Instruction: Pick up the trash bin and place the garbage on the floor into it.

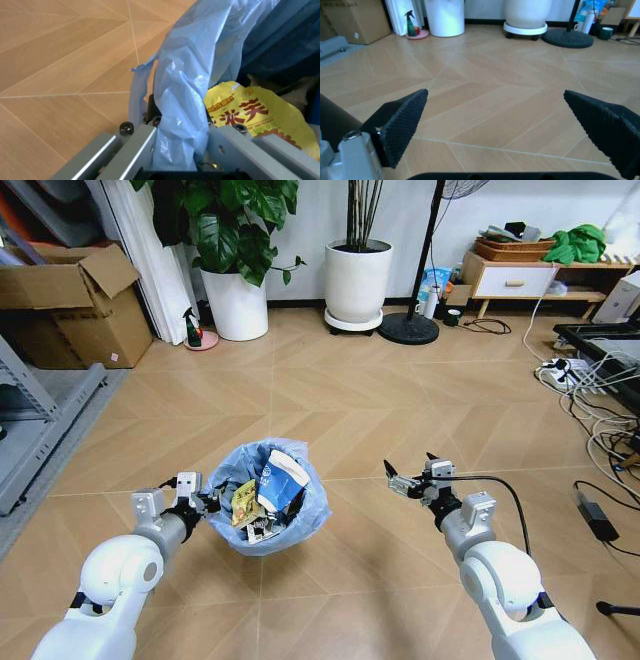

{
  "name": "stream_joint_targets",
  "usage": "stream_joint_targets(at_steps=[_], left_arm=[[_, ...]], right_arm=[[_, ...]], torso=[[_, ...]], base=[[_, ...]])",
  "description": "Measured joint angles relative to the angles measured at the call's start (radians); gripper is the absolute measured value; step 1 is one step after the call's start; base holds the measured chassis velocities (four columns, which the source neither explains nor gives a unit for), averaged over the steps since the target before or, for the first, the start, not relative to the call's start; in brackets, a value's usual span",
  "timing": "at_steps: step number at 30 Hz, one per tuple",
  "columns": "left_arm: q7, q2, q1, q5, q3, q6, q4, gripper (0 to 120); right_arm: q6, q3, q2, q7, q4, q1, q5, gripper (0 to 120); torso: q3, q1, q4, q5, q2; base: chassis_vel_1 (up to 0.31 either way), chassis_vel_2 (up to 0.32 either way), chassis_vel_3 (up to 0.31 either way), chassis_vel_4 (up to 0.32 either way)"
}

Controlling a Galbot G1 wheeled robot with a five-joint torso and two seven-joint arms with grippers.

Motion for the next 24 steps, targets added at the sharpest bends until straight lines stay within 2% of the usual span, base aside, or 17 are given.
stream_joint_targets(at_steps=[7,24], left_arm=[[-0.010,0.027,-0.010,-0.048,-0.025,-0.003,0.003,0],[-0.017,0.029,-0.041,-0.081,-0.013,-0.011,0.038,0]], right_arm=[[0.000,0.010,0.003,0.016,-0.009,0.009,0.022,100],[-0.002,0.062,0.008,0.031,-0.033,0.017,0.049,100]], torso=[[0.000,0.000,0.0001,0.0000,0.000],[0.000,0.000,-0.0001,0.0000,0.000]], base=[[0.000,0.000,0.000,0.000],[0.000,0.000,0.000,0.000]])
